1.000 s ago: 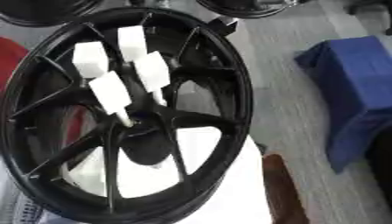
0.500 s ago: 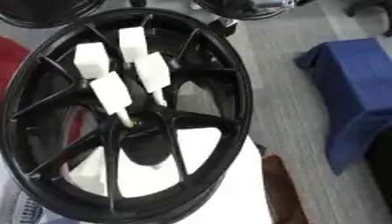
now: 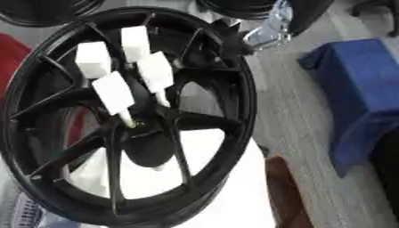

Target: Pull the pin out of the wheel hub.

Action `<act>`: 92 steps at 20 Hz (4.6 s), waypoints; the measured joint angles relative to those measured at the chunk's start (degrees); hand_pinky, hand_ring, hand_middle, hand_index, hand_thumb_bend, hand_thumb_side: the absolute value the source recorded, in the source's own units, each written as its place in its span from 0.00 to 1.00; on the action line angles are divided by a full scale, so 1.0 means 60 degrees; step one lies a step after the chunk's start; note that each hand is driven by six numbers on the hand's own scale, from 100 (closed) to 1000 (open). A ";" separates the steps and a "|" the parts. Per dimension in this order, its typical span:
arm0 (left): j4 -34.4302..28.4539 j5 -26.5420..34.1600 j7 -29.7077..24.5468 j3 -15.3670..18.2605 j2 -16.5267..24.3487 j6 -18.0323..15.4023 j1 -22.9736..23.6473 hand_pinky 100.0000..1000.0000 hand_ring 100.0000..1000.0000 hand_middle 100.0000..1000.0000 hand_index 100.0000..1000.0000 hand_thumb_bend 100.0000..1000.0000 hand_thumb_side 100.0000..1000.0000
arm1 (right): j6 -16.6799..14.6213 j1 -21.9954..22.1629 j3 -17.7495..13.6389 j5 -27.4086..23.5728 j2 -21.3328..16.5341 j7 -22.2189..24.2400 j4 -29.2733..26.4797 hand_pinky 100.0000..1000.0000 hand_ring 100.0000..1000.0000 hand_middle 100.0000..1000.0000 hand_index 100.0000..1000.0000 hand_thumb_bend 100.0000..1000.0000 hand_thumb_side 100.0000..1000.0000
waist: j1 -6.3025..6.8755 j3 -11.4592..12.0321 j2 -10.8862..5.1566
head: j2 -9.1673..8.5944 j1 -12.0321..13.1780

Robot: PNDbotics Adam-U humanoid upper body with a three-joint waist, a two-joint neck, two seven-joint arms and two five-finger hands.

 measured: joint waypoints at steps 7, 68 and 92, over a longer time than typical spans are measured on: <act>0.0005 -0.0006 -0.0048 -0.0056 0.0000 0.0036 -0.0023 0.72 0.76 0.65 0.74 0.52 0.62 | 0.0030 -0.0617 0.0611 0.0011 0.0255 0.0474 -0.0053 0.86 0.73 0.75 0.82 0.45 0.34 | -0.0065 0.0023 0.0000 | 0.0026 -0.0050; 0.0114 -0.0038 -0.0196 -0.0115 -0.0265 0.0108 -0.0244 0.73 0.76 0.65 0.73 0.49 0.62 | 0.0975 -0.1534 0.2964 0.1620 0.2021 0.0558 0.3547 0.85 0.69 0.66 0.74 0.38 0.22 | -0.0231 0.0544 0.0195 | 0.0263 -0.0140; 0.0114 -0.0017 -0.0209 -0.0107 -0.0347 0.0114 -0.0261 0.73 0.76 0.65 0.73 0.47 0.63 | 0.1180 -0.1441 0.3015 0.1537 0.2208 0.0251 0.4006 0.83 0.65 0.55 0.63 0.26 0.22 | -0.0285 0.0658 0.0249 | 0.0263 -0.0115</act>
